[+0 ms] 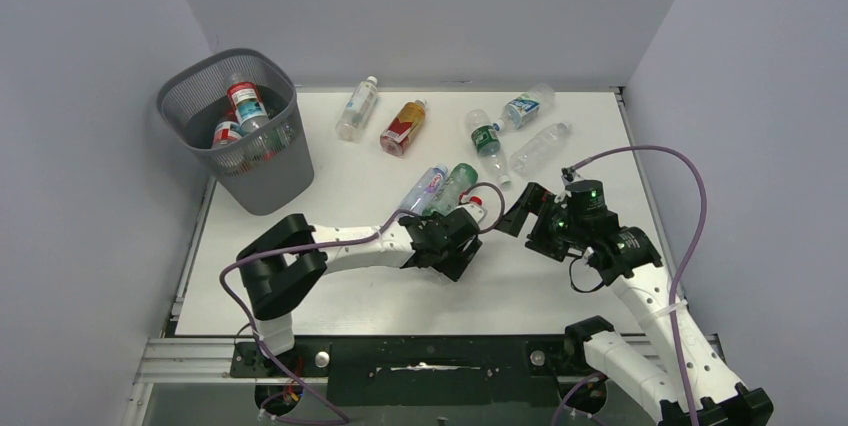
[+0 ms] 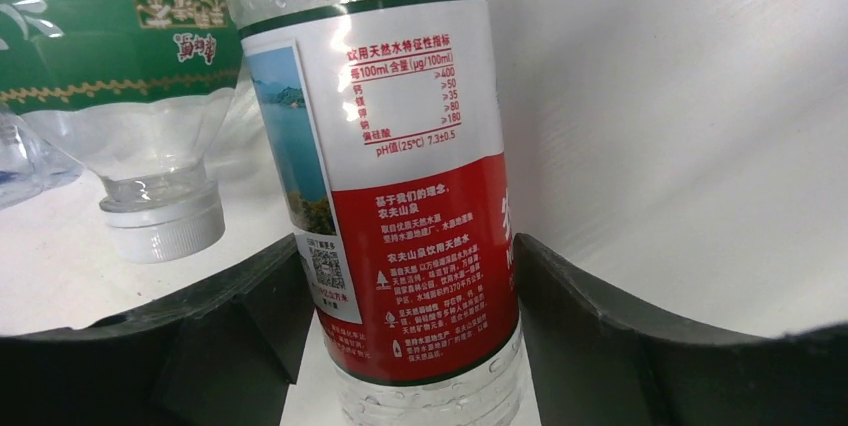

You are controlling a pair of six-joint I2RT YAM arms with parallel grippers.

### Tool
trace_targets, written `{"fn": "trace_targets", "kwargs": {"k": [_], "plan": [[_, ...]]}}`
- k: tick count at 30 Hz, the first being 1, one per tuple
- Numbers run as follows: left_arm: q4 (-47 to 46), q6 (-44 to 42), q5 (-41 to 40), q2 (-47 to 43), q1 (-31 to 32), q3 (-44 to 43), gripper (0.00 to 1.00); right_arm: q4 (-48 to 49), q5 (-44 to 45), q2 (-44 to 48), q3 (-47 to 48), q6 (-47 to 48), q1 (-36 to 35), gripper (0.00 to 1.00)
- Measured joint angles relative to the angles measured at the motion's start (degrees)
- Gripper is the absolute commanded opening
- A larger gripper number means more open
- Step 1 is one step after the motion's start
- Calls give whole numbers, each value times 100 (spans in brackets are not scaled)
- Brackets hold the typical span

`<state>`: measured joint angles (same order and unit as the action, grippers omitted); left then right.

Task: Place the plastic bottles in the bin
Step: Pick up the plastic bottle at the center of the board.

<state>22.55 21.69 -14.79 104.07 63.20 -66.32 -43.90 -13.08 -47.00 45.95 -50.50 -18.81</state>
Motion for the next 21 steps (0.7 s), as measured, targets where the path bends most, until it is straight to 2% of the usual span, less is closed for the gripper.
{"fn": "trace_targets", "kwargs": {"k": [4,14,21], "plan": [[-11,55,-2,0,15,22,49,2,0,13,-2,7,0,98],[367,118,2,-74,59,-101,49,-7,-2,35,-4,11,2,98],[1099,50,-116,-481,90,-793,50,2,-2,94,4,4,2,98]]}}
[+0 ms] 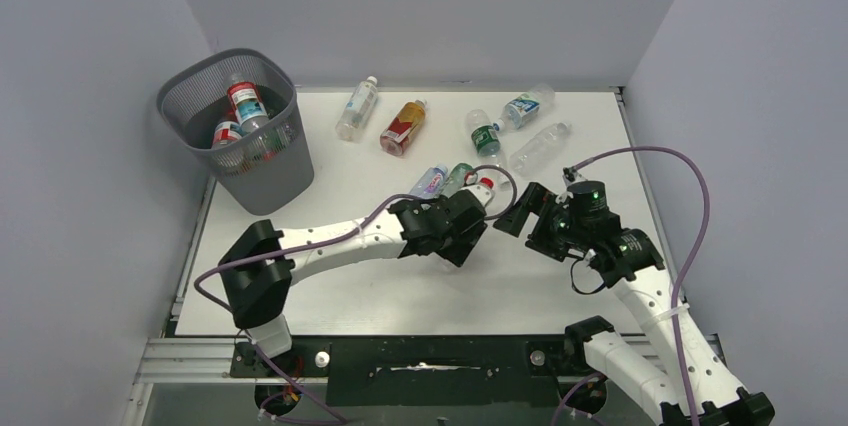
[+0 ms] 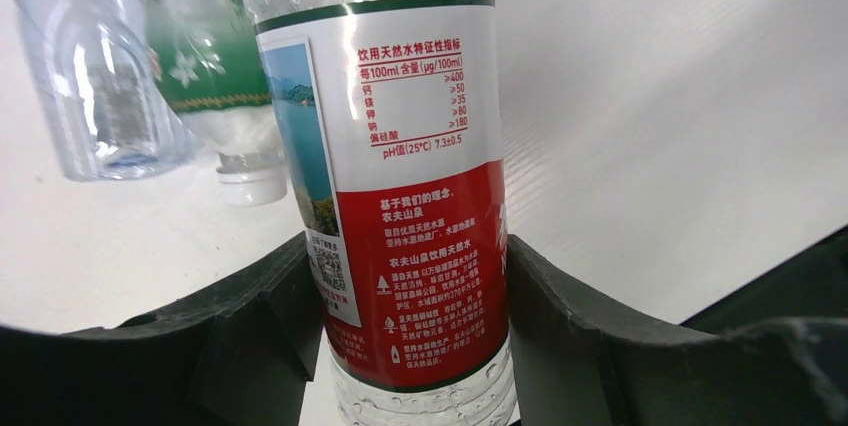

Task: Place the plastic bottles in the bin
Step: Pick up the plastic bottle at the center of the board, then place the plastic bottle in the trash bin.

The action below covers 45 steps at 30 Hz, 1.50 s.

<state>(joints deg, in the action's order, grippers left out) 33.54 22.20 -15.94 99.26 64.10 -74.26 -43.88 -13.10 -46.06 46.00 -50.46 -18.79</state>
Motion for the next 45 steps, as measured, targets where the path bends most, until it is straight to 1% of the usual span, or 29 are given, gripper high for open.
{"fn": "trace_targets", "kwargs": {"k": [5,9,17,23,27,33,41,45], "plan": [[328,-133,-155,-258,-20,-647,50,-17,0,22,68,0,0,98],[555,-225,-210,-470,-223,-846,50,-46,2,101,116,-9,0,98],[1071,-529,-210,-796,-1202,-964,50,-83,2,184,190,-20,0,98],[1412,-909,-195,-953,-1993,-1851,52,-83,0,184,190,-22,2,98],[1486,-1115,-149,-1091,-2573,-2444,54,-81,-2,184,190,-22,4,98],[1519,-1397,-79,-1172,-3672,-3204,54,-81,-17,181,188,-24,4,98],[1528,-1537,162,-1139,-5407,-3926,54,-79,-74,168,177,-22,4,98],[1510,-1539,321,-1126,-6061,-4068,54,-72,-109,133,166,-22,4,98]]}}
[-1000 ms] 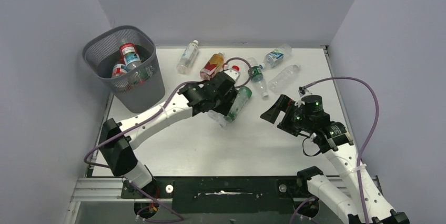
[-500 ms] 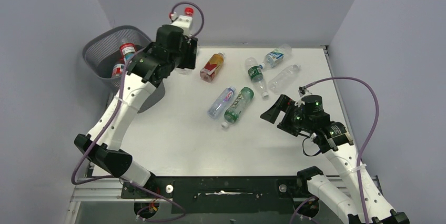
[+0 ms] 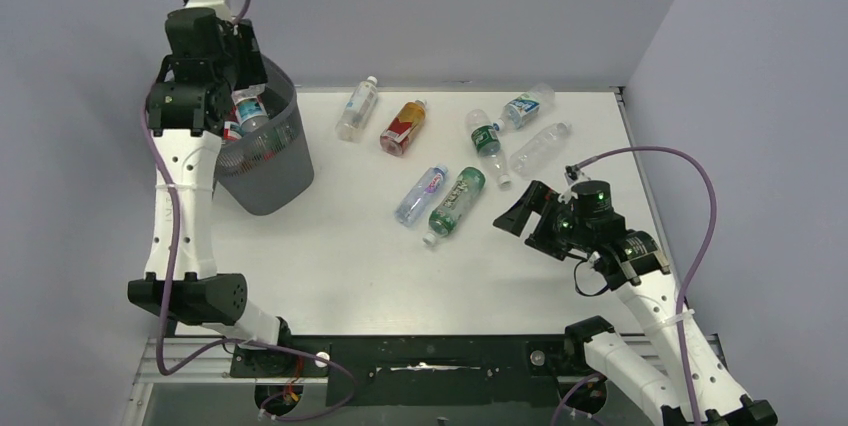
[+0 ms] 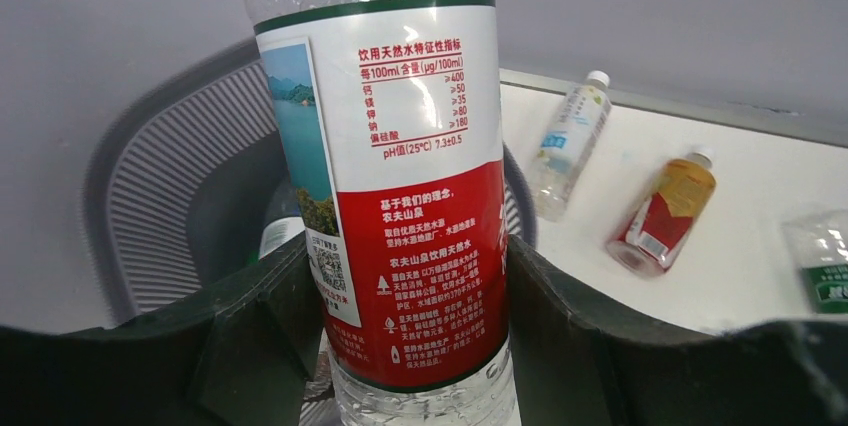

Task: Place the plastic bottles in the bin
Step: Place the plastic bottle in the trash bin, then pick up the plastic bottle at the center of the board.

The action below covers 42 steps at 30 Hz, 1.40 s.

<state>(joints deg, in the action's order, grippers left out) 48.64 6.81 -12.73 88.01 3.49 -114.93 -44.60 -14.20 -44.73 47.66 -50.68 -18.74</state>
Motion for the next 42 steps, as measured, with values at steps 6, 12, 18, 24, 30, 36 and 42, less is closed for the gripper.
{"fn": "trace_targets", "kwargs": {"k": [6,12,18,24,30,36,42], "plan": [[-13,87,170,177,-654,-52,55,39,-37,-44,-52,2,0,98],[-66,308,293,387,-1128,122,76,42,-48,-63,-57,4,0,98],[-59,468,321,474,-1349,212,84,107,-101,-66,-142,4,0,98],[-50,509,472,474,-1333,210,85,179,-149,-199,-144,11,0,98],[50,579,614,468,-1045,59,85,260,-186,-310,-144,28,0,98],[225,590,535,422,-55,-175,86,319,-201,-358,-146,28,0,98],[382,627,354,308,984,-214,86,378,-203,-391,-164,28,0,98]]}}
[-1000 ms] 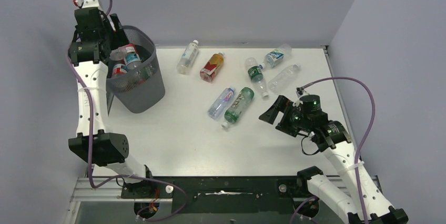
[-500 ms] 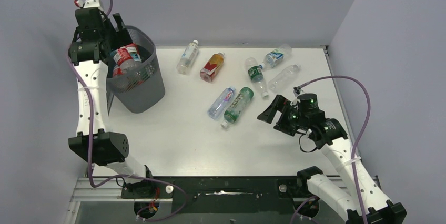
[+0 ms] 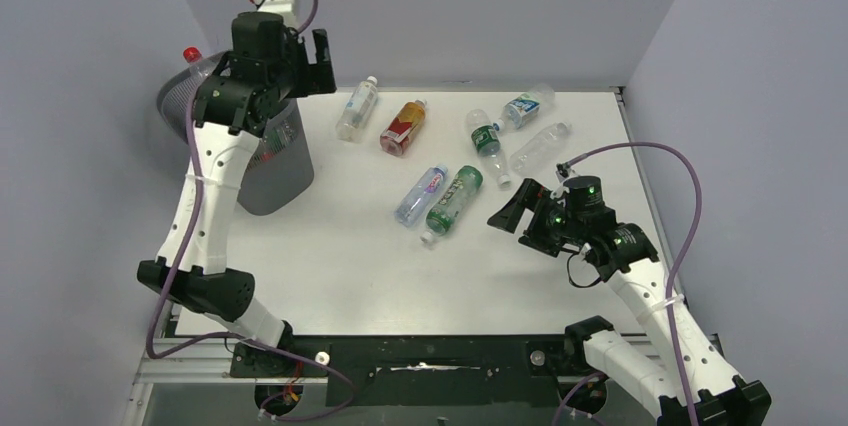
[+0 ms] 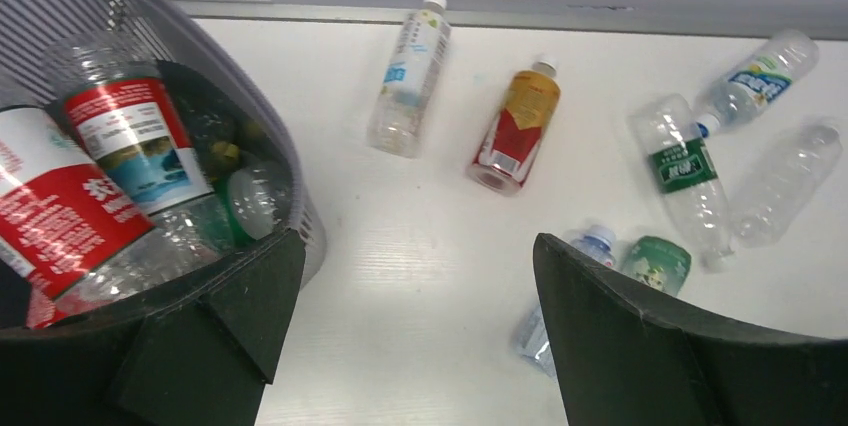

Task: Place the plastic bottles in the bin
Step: Pick up the plastic bottle at the center of the board.

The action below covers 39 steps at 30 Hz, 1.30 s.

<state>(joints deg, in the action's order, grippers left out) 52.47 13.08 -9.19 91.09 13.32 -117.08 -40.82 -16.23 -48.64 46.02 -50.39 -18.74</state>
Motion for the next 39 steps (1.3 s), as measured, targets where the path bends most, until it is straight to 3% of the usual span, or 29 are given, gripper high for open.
{"fn": "trace_targets", "kwargs": {"k": [9,21,29,39], "plan": [[42,170,-437,-28,1445,240,86,24,-4,0,-7,-7,0,98],[-339,337,-595,-28,2975,1692,86,42,0,98,-107,-111,0,98],[-817,374,-525,-13,3552,2638,86,33,9,221,-149,-160,0,98],[-1508,382,-413,535,4030,3069,86,9,11,372,-223,-256,0,98]]}}
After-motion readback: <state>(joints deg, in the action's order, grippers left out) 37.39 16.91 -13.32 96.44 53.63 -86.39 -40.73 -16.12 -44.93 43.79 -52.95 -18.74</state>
